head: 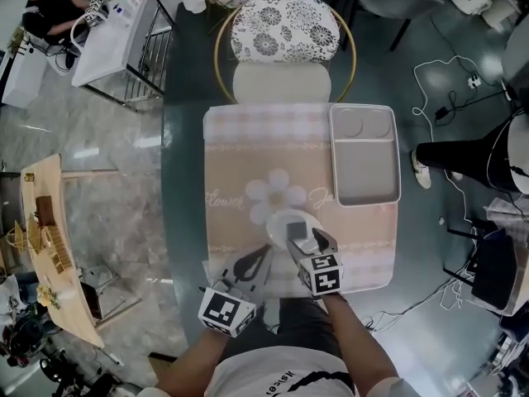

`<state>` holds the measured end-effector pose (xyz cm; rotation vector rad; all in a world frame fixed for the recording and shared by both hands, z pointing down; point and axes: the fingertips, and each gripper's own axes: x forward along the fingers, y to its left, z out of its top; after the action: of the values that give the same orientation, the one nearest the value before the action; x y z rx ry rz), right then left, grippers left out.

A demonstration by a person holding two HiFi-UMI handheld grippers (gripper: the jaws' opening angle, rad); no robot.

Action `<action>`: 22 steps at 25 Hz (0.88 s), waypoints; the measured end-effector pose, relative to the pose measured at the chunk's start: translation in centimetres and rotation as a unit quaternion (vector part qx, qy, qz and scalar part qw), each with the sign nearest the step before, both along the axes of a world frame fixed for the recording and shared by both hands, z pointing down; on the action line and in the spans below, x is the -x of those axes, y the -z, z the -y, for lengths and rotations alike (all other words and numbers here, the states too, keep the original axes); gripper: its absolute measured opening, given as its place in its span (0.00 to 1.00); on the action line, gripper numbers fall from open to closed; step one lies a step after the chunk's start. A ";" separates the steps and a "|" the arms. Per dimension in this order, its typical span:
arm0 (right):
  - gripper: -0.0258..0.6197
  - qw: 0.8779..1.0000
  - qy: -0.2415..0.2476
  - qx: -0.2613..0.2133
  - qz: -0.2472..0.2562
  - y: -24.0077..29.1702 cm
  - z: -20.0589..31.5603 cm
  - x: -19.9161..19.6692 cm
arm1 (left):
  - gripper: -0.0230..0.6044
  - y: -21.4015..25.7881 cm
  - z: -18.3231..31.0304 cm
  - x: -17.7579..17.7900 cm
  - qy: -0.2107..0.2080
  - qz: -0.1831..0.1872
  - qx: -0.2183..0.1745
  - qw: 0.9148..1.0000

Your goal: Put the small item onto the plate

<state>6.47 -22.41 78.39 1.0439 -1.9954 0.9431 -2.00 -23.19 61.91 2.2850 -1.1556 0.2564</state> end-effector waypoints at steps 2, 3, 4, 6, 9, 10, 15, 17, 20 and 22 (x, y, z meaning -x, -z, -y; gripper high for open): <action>0.53 1.000 -0.008 -0.020 0.013 2.4 0.2 0.0 | 0.05 0.9 -0.2 -0.2 -0.004 -0.014 -0.001 1.000; 0.53 0.999 -0.012 -0.033 0.023 3.8 0.4 0.0 | 0.05 1.4 -0.3 -0.4 -0.008 -0.016 -0.003 1.000; 0.53 0.998 -0.017 -0.047 0.035 5.3 0.4 0.2 | 0.05 1.9 -0.5 -0.6 -0.014 -0.015 -0.004 1.000; 0.53 0.995 -0.025 -0.075 0.060 8.6 0.3 0.7 | 0.05 3.2 -1.3 -1.0 -0.026 -0.010 -0.005 1.000; 0.53 0.988 -0.032 -0.118 0.090 13.5 -0.1 1.7 | 0.05 5.4 -2.6 -1.4 -0.041 -0.008 -0.009 0.999; 0.52 0.986 -0.035 -0.130 0.099 14.9 -0.2 2.0 | 0.05 6.0 -2.9 -1.4 -0.044 -0.006 -0.011 0.999; 0.30 0.971 -0.058 -0.193 0.129 21.4 -1.0 2.7 | 0.05 9.1 -4.5 -1.0 -0.047 -0.005 -0.023 0.999; 0.18 0.964 -0.067 -0.218 0.137 24.0 -1.3 2.9 | 0.05 10.6 -5.1 -0.7 -0.045 -0.009 -0.031 0.998; 0.15 0.955 -0.071 -0.247 0.151 27.3 -2.1 3.4 | 0.05 13.1 -6.0 -0.3 -0.039 -0.022 -0.044 0.998; 0.14 0.949 -0.070 -0.264 0.156 29.1 -2.8 3.8 | 0.05 14.6 -6.7 0.0 -0.038 -0.029 -0.054 0.997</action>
<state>2.70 -19.59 49.26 1.4069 -2.5504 0.6859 -1.98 -16.46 47.31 2.4168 -1.0789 0.1576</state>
